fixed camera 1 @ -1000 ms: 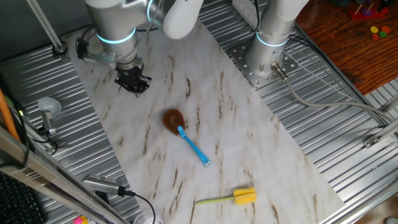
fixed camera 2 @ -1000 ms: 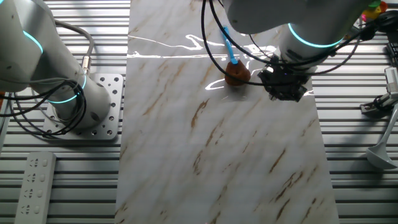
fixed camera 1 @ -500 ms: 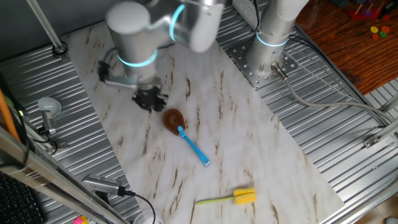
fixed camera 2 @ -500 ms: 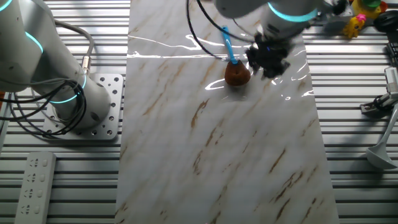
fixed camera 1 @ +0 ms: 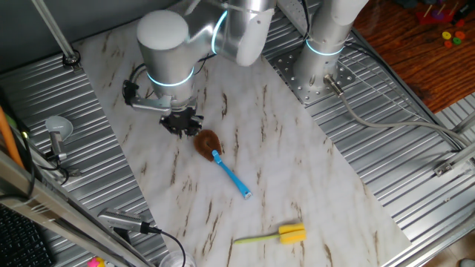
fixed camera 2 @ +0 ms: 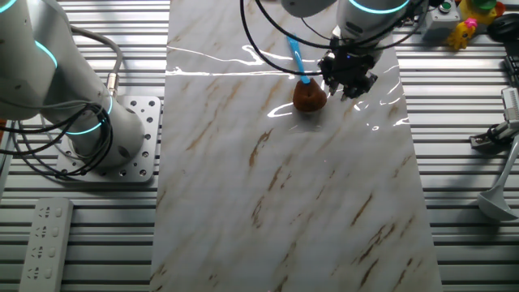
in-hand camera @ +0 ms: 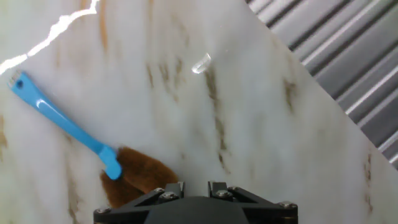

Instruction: Scrub the table with a brush

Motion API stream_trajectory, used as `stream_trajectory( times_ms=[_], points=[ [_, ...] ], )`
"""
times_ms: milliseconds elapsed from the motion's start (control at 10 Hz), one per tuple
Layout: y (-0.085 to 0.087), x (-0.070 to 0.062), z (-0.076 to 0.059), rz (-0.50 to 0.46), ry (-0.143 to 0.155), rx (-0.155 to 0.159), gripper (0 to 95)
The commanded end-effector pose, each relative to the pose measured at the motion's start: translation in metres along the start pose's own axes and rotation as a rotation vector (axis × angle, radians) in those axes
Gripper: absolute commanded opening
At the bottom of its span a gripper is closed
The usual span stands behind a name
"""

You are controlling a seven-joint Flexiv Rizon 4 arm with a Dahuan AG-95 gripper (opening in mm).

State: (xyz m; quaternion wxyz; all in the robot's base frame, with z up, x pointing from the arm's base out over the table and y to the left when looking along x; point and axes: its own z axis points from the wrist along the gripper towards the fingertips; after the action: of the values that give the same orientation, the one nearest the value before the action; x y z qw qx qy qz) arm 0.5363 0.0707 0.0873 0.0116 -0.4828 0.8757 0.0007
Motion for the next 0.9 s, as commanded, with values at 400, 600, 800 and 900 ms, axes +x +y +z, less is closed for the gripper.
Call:
stream_trajectory(
  times_ms=[400, 600, 800, 900],
  points=[
    [0.040, -0.047, 0.013, -0.054, -0.019, -0.052, 38.0],
    [0.054, -0.058, 0.014, -0.058, -0.011, -0.040, 38.0],
    [0.054, -0.058, 0.014, -0.104, -0.011, -0.015, 38.0],
    [0.054, -0.058, 0.014, -0.132, -0.007, -0.009, 38.0]
  ],
)
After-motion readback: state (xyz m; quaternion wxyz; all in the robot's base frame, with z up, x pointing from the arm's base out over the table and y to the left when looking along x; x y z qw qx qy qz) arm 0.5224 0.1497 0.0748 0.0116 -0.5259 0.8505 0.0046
